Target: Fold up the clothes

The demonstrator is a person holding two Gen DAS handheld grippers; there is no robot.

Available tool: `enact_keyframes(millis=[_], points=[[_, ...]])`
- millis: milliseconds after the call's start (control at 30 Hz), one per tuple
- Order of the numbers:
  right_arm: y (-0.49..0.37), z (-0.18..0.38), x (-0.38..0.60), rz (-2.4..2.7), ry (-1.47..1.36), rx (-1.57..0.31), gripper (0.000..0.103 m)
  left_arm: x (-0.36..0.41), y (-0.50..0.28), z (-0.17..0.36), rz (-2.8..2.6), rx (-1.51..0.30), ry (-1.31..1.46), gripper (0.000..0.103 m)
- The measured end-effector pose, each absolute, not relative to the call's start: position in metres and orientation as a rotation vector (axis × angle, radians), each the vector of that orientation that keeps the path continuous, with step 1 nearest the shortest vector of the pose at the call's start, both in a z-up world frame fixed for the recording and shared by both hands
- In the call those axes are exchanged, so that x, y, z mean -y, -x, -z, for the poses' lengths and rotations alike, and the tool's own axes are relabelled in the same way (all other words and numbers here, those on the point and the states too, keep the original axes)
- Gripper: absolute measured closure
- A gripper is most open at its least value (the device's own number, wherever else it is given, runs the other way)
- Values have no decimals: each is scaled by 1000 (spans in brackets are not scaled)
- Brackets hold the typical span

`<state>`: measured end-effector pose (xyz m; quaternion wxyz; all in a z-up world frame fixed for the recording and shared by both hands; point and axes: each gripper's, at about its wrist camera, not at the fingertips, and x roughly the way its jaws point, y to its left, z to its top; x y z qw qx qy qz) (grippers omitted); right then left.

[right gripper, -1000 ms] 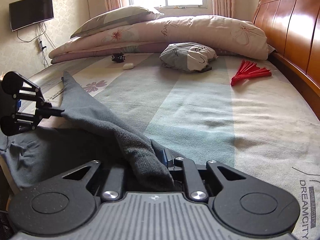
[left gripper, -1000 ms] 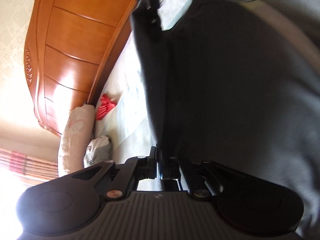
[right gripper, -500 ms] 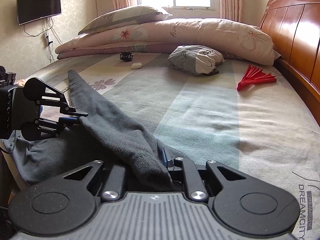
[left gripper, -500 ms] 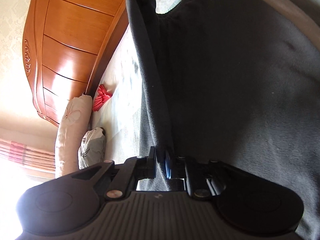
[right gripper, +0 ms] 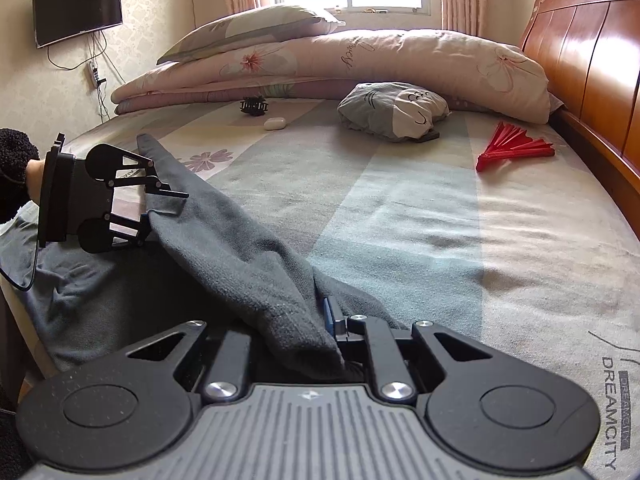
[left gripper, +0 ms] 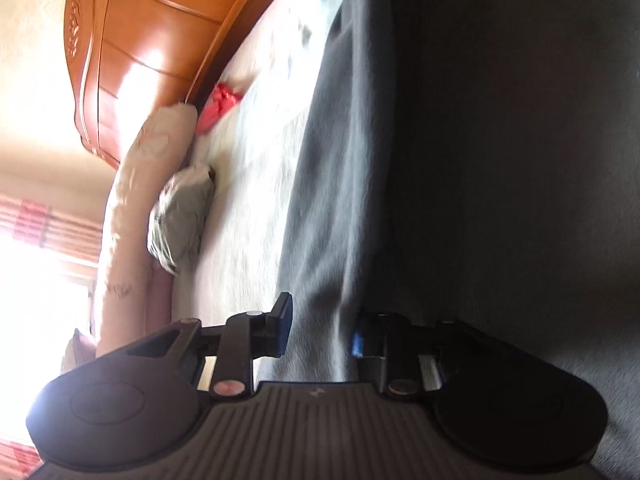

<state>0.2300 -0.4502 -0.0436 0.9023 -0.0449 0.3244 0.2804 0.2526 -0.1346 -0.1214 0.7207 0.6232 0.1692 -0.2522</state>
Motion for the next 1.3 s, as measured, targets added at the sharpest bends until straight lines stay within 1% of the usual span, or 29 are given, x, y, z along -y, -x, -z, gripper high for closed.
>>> enact_keyframes(millis=[33, 67, 333, 400, 433, 467, 533, 600, 833, 867, 900, 933, 1000, 1067, 1133, 1167, 1233, 1300], points=[[-230, 45, 450, -576, 93, -672, 85, 133, -254, 122, 558, -383, -1377, 101], [-230, 45, 450, -572, 98, -673, 85, 132, -253, 121, 562, -381, -1378, 102], [-226, 50, 442, -556, 188, -689, 84, 128, -227, 90, 577, -327, -1370, 103], [-226, 50, 441, -553, 204, -688, 84, 125, -207, 75, 610, -299, -1394, 103], [-226, 50, 442, -551, 210, -690, 84, 127, -186, 55, 629, -285, -1407, 103], [-227, 50, 442, -546, 216, -690, 84, 125, -168, 47, 651, -273, -1419, 103], [-227, 50, 443, -541, 227, -692, 84, 125, -137, 46, 703, -254, -1443, 103], [-228, 50, 444, -537, 241, -691, 84, 131, -124, 45, 749, -251, -1456, 103], [-231, 57, 449, -528, 298, -721, 84, 146, -120, 62, 824, -325, -1419, 103], [-231, 59, 450, -528, 304, -730, 82, 148, -120, 64, 835, -336, -1413, 103], [-231, 60, 450, -525, 307, -741, 73, 150, -119, 67, 845, -347, -1407, 103], [-230, 62, 450, -514, 310, -755, 60, 152, -119, 69, 856, -358, -1402, 103], [-225, 66, 451, -495, 323, -776, 49, 157, -118, 74, 877, -379, -1390, 103], [-214, 67, 454, -478, 329, -784, 47, 161, -117, 79, 898, -400, -1378, 102], [-201, 64, 460, -436, 320, -786, 35, 165, -115, 83, 916, -420, -1365, 102], [-193, 61, 465, -415, 296, -782, 32, 165, -114, 83, 915, -426, -1356, 102], [-177, 56, 476, -375, 240, -776, 29, 164, -112, 84, 912, -436, -1338, 102], [-161, 51, 490, -348, 122, -775, 28, 163, -113, 86, 908, -438, -1324, 102]])
